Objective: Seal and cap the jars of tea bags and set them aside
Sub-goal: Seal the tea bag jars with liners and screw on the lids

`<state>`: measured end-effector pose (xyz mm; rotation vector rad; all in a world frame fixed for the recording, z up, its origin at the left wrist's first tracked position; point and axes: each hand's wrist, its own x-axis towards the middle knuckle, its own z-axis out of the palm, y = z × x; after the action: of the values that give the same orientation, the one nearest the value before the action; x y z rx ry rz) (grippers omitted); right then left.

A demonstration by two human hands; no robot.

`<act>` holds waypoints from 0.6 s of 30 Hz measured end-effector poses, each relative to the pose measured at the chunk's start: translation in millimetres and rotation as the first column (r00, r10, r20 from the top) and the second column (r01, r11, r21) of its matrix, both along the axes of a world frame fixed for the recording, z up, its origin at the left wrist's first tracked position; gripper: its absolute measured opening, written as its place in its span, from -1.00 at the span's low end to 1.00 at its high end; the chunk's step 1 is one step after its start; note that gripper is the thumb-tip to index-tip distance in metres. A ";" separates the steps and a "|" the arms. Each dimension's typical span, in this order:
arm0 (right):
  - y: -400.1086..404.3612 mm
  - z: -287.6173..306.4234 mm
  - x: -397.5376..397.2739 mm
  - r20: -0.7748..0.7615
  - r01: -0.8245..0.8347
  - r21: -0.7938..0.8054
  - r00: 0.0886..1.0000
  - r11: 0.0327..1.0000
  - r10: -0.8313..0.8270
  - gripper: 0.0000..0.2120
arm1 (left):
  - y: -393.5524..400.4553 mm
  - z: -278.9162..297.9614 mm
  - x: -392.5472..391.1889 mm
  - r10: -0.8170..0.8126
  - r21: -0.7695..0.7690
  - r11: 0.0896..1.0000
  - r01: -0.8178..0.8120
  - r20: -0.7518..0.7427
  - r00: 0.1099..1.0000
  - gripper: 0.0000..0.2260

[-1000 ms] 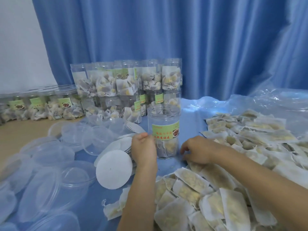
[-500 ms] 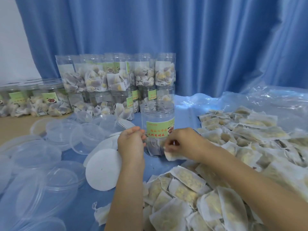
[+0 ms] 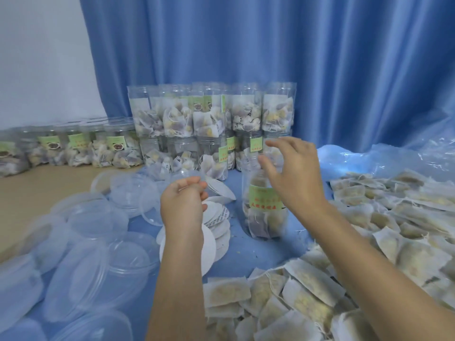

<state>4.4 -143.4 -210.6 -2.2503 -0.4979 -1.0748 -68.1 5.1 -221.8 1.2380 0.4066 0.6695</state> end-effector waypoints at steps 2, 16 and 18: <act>15.9 -5.2 -15.7 0.259 -0.138 -0.078 0.953 0.987 0.154 -0.86 | 10.0 -0.5 -2.2 0.057 0.009 0.998 -0.056 -0.011 0.998 -0.81; 66.9 -61.7 -34.2 -0.597 -0.440 0.022 0.714 0.898 0.365 -0.83 | 42.7 -36.2 -5.5 0.437 0.524 0.812 -0.257 -0.255 0.862 -0.85; 65.4 -61.4 -30.9 -0.560 -0.404 0.193 0.703 0.894 0.438 -0.83 | 41.5 -39.0 -6.4 0.449 0.521 0.812 -0.263 -0.271 0.851 -0.83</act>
<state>-26.5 -78.1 -271.9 -2.1168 -0.6515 -0.1179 -74.5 46.6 -260.8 1.7921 0.8657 0.8885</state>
